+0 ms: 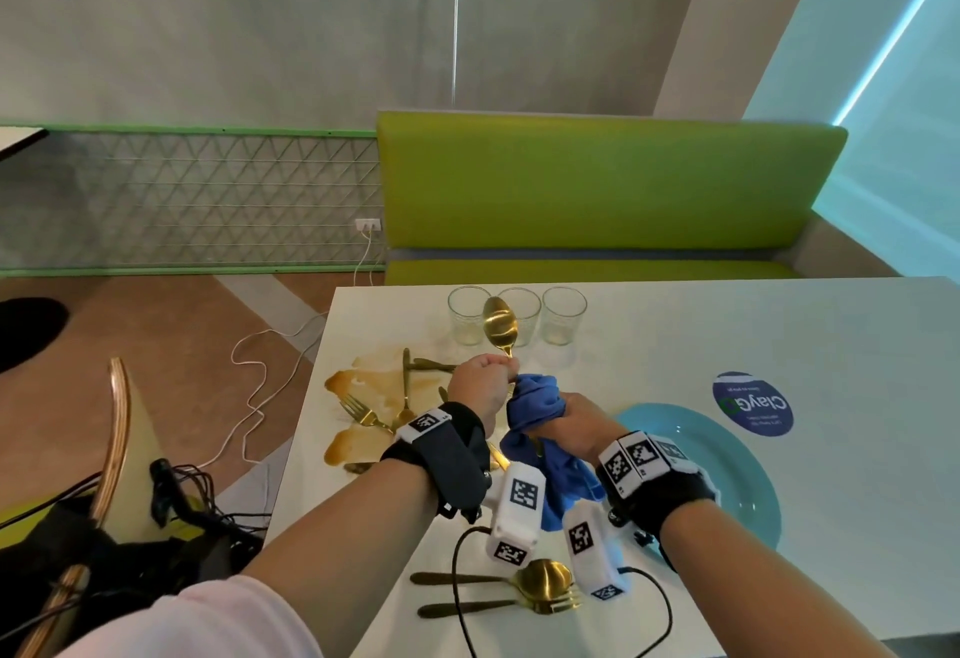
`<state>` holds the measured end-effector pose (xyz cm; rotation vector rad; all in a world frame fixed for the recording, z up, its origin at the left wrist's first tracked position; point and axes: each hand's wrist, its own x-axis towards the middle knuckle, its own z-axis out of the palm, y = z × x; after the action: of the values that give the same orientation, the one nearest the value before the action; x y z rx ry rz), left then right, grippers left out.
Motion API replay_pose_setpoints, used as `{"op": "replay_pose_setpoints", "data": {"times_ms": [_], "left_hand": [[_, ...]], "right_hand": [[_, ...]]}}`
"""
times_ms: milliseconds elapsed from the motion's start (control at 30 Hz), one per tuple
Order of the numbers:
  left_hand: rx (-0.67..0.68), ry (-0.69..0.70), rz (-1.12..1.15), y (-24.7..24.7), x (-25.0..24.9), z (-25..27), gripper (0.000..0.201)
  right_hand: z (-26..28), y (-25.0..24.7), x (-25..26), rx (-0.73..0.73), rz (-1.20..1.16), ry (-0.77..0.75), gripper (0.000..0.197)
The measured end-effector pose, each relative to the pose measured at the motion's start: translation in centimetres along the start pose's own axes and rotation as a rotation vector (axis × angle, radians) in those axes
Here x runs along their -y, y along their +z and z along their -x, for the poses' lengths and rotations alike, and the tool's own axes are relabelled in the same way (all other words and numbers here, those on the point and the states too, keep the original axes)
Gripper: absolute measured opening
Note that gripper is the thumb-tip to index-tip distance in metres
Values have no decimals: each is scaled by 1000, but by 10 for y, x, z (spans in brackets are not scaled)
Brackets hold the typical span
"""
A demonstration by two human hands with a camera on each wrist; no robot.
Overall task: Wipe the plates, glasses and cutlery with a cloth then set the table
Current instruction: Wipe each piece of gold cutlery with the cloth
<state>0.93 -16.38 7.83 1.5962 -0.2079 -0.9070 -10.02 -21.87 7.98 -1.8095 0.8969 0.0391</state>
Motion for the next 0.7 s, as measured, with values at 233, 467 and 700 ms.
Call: {"op": "replay_pose_setpoints", "data": {"times_ms": [233, 467, 700], "left_hand": [[-101, 24, -49, -33, -10, -13, 19], [327, 66, -840, -74, 37, -8, 20], [507, 169, -1369, -80, 105, 9, 25]], "right_hand": [[2, -11, -12, -26, 342, 21, 15], [-8, -51, -17, -335, 118, 118, 38], [-18, -53, -18, -402, 50, 136, 38]]}}
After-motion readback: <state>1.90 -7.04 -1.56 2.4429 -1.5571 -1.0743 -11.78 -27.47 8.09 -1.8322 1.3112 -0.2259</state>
